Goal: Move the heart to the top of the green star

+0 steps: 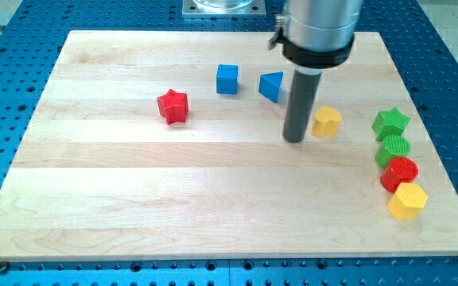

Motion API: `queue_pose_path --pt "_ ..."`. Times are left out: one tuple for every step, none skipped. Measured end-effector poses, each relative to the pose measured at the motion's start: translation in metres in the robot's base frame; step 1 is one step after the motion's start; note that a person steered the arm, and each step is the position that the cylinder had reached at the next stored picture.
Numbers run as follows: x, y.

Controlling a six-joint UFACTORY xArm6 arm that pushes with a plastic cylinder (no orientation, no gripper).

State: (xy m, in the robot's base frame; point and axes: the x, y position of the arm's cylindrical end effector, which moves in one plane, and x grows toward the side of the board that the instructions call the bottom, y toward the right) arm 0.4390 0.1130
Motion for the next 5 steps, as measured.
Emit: queue_pose_path --pt "-0.007 0.044" --pt "-0.012 0.049" --pt "-0.033 0.077" --pt "-0.047 0.101" --pt "-0.051 0.075"
